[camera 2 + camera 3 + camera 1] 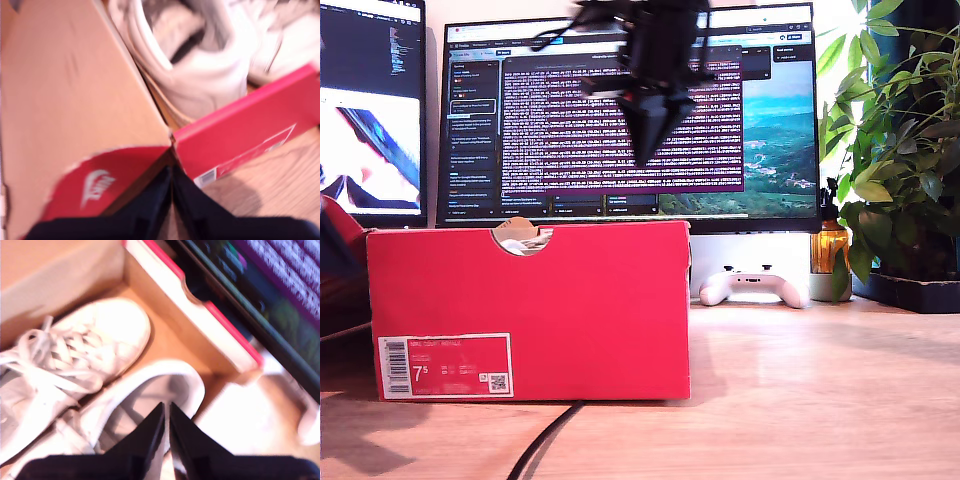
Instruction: Pack the white shoes by picking the first shoe and placing it inside the red shoebox, left side, then picking and rotating the second shoe and placing it in the shoebox
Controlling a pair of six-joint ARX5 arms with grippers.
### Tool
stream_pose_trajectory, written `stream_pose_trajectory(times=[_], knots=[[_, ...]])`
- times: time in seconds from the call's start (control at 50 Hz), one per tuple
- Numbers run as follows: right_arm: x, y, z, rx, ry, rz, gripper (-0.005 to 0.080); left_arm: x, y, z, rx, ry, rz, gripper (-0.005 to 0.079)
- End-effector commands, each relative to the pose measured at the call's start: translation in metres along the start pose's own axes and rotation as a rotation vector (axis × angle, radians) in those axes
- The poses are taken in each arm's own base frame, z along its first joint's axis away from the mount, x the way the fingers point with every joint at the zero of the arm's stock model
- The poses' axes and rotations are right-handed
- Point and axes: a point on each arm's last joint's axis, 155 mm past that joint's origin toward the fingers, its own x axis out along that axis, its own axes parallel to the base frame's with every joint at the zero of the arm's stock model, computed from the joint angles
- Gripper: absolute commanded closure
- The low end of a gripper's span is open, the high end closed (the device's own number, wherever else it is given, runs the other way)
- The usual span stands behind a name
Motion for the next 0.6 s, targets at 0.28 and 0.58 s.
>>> stream_pose_trajectory(times=[0.28, 0.58], knots=[[-0.036, -0.043, -0.018, 0.12, 0.02, 0.019, 0.0762, -0.037, 0.002, 0.027, -0.072, -0.144, -0.012, 0.0761], [-0.054, -0.056, -0.025, 0.161, 0.016, 0.021, 0.0762, -0.054, 0.017, 0.06, -0.137, -0.298, 0.045, 0.0761]])
